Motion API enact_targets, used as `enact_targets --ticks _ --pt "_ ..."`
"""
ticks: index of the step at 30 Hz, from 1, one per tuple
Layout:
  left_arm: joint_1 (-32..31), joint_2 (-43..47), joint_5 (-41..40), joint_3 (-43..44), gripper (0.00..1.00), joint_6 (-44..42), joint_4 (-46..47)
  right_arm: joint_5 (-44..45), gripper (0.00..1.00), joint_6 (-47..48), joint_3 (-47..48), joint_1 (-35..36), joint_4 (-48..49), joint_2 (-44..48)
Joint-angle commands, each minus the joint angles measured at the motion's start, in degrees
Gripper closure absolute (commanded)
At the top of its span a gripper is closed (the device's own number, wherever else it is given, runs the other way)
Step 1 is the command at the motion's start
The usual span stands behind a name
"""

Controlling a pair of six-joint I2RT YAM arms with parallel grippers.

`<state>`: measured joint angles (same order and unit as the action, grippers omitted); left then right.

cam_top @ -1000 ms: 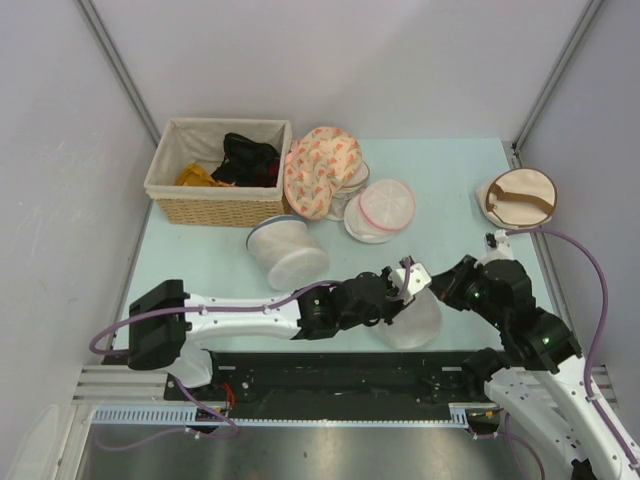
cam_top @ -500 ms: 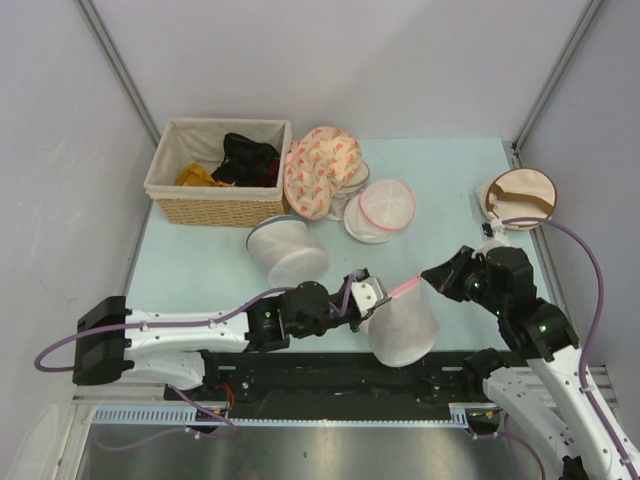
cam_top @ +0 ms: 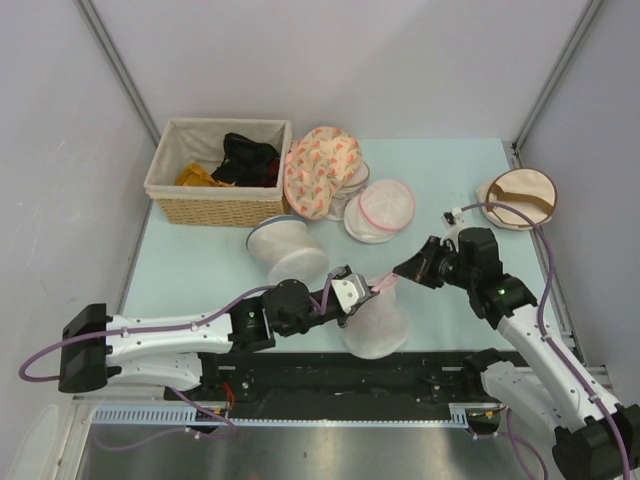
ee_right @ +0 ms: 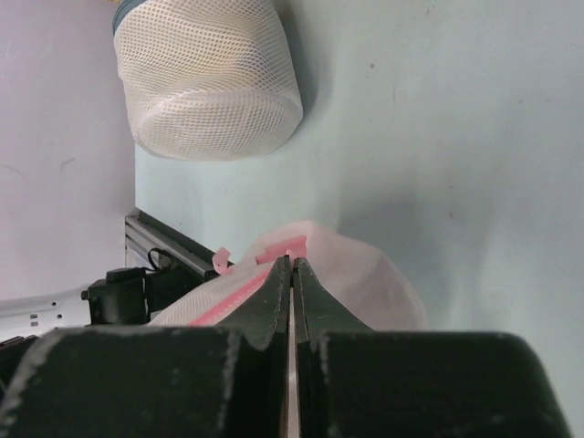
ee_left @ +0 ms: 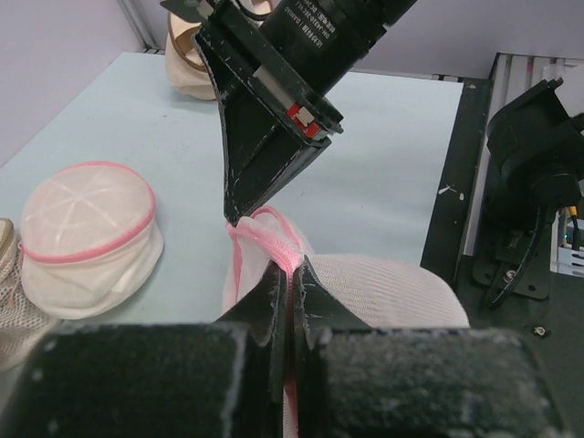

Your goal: Unzip the laundry bag and remove the bra

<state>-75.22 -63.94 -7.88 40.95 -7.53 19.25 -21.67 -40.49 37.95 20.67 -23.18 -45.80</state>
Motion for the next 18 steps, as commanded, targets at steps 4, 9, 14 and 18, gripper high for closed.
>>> enact_targets --ticks 4,9,14,18 --pt "0.25 3.03 3.39 2.20 1.00 0.50 13.36 -0.04 1.00 -0.47 -0.86 0.43 11.30 -5.95" --pt "1.13 5.84 3.75 2.21 1.00 0.85 13.19 0.22 1.00 0.50 -1.39 0.43 12.54 -9.13" --pt "2.01 6.64 2.08 2.21 0.99 0.15 10.64 3.20 0.90 0.67 2.36 -0.27 7.82 -5.19" --pt "2.18 3.83 -1.42 3.96 0.99 -0.73 7.13 9.27 0.45 2.25 8.08 -0.71 -3.33 -0.44"
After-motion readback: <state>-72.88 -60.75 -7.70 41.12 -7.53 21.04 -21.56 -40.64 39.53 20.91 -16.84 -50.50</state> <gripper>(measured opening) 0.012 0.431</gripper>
